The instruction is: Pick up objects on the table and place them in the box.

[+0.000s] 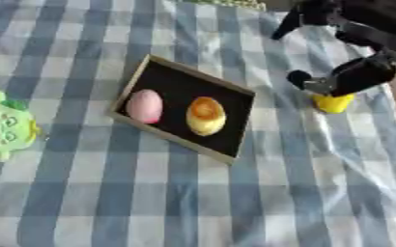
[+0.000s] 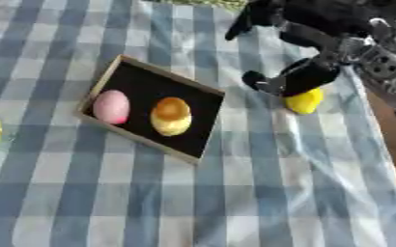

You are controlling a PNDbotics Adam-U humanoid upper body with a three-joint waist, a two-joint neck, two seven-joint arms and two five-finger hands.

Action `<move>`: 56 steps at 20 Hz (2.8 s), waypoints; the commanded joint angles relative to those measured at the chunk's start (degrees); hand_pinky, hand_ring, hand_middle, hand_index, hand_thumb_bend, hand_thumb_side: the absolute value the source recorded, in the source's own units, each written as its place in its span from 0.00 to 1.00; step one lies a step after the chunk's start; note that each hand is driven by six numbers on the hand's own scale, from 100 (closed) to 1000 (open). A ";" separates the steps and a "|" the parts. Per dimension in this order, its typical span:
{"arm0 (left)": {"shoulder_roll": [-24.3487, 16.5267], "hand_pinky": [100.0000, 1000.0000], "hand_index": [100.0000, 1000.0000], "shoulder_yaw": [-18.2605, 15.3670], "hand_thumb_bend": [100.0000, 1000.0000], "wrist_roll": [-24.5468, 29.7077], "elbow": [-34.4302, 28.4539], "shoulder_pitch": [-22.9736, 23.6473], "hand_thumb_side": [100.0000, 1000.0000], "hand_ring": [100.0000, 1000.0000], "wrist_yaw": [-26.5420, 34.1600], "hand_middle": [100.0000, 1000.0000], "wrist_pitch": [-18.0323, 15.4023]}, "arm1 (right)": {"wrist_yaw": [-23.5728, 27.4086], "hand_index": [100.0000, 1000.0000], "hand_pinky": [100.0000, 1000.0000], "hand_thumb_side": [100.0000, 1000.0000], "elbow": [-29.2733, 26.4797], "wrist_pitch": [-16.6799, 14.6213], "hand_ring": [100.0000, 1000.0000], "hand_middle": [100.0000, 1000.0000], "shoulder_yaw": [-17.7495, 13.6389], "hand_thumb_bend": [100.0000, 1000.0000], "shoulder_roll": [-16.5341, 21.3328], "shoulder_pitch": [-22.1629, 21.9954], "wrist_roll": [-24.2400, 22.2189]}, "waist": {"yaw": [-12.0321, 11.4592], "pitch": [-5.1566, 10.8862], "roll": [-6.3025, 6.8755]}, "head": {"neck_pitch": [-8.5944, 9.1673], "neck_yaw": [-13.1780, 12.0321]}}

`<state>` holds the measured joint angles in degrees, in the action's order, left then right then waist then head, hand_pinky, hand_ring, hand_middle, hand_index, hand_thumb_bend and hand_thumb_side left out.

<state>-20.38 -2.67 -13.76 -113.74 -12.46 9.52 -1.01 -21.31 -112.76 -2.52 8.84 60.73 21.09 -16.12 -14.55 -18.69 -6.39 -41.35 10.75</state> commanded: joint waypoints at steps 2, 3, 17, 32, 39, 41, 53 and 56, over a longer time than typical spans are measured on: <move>-1.85 0.94 0.78 -0.70 0.00 -0.34 -0.86 -0.44 0.55 0.71 -0.26 0.66 -0.46 | -2.26 0.82 0.82 0.03 3.46 -0.06 0.78 0.76 -3.27 0.29 2.48 -2.77 1.54 | 0.12 1.63 0.20 | 0.26 -0.21; -1.87 0.94 0.78 -0.71 0.00 -0.35 -0.86 -0.44 0.55 0.71 -0.25 0.66 -0.50 | -2.60 0.82 0.82 0.04 4.68 -0.53 0.78 0.76 -3.52 0.30 2.27 -3.29 1.38 | 0.13 1.63 0.26 | 0.33 -0.25; -1.43 0.94 0.78 -0.65 0.00 -0.25 -0.86 -0.14 0.56 0.72 -0.14 0.67 -0.11 | -2.71 0.85 0.84 0.10 19.72 -2.65 0.81 0.78 -4.37 0.41 -0.85 -1.61 -4.19 | 0.10 1.48 0.47 | 0.60 0.06; -1.15 0.94 0.78 -0.53 0.00 -0.02 -0.86 -0.12 0.57 0.72 -0.08 0.67 0.02 | -3.75 0.85 0.84 0.15 33.00 -5.07 0.81 0.78 -2.34 0.43 -3.39 2.37 -6.87 | -0.14 1.26 0.68 | 0.60 0.32; -0.84 0.94 0.78 -0.44 0.00 0.08 -0.86 -0.21 0.57 0.72 0.03 0.67 0.04 | -4.65 0.85 0.83 0.17 37.29 -5.49 0.80 0.76 -0.77 0.42 -6.10 4.34 -7.48 | -0.50 1.12 0.97 | 0.73 0.51; -0.72 0.94 0.78 -0.40 0.00 0.12 -0.86 -0.17 0.57 0.72 0.05 0.67 0.09 | -5.32 0.85 0.83 0.16 38.61 -5.46 0.79 0.76 -0.56 0.42 -6.76 4.97 -7.17 | -0.59 1.09 1.02 | 0.72 0.55; -0.61 0.94 0.78 -0.38 0.00 0.33 -0.86 -0.09 0.58 0.72 0.04 0.67 0.20 | -1.07 0.59 0.74 0.00 38.98 -5.57 0.57 0.43 -1.31 0.08 -7.11 4.22 -5.13 | -0.63 1.11 0.80 | 0.38 0.26; -0.63 0.94 0.78 -0.41 0.00 0.35 -0.86 -0.05 0.58 0.72 0.04 0.67 0.18 | 1.37 0.60 0.75 0.01 37.25 -5.56 0.56 0.43 -1.73 0.03 -6.38 3.40 -5.38 | -0.55 1.22 0.76 | 0.56 0.21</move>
<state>-20.18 -2.95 -13.53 -113.73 -12.20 9.54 -0.81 -21.14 -74.19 -8.14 8.09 51.76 24.08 -21.52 -15.20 -18.69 -6.36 -41.17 11.07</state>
